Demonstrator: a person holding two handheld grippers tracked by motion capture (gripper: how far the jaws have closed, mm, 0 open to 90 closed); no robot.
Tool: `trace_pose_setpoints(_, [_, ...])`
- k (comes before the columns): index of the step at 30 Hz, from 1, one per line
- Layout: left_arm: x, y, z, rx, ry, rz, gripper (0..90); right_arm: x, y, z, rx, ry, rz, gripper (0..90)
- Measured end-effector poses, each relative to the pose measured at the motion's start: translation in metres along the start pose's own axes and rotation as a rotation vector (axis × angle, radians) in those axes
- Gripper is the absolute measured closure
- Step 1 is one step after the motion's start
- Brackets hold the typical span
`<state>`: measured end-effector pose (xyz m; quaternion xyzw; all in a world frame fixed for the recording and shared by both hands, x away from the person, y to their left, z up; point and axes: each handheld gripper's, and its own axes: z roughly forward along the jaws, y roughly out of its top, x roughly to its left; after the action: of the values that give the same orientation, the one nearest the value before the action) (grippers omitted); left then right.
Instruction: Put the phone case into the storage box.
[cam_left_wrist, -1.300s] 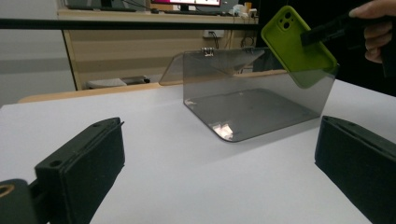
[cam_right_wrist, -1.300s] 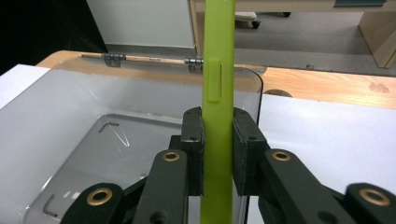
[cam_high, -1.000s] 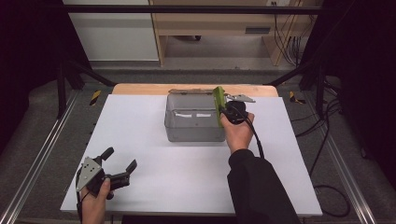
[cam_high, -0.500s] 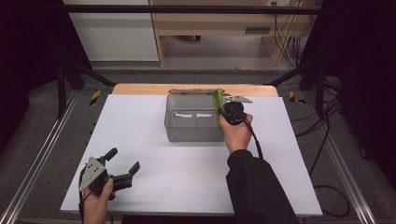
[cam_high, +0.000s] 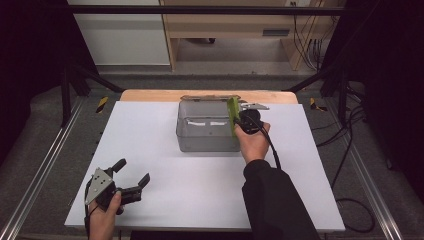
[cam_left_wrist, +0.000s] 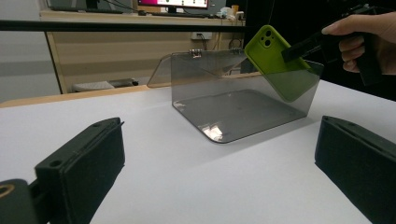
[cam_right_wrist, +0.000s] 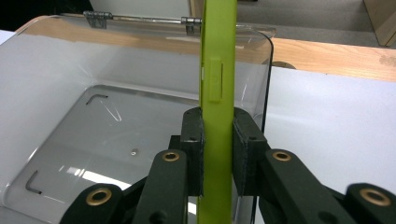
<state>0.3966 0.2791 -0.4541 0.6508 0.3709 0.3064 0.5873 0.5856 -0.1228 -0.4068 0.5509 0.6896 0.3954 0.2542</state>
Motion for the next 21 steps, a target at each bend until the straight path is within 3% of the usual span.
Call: trace_pose_setpoints(21, [0.0017,0.0001,-0.0007,0.0,0.0,-0.006,1.6,0.0017,-0.0038,0.0083,0.044,0.002,-0.008,76.8])
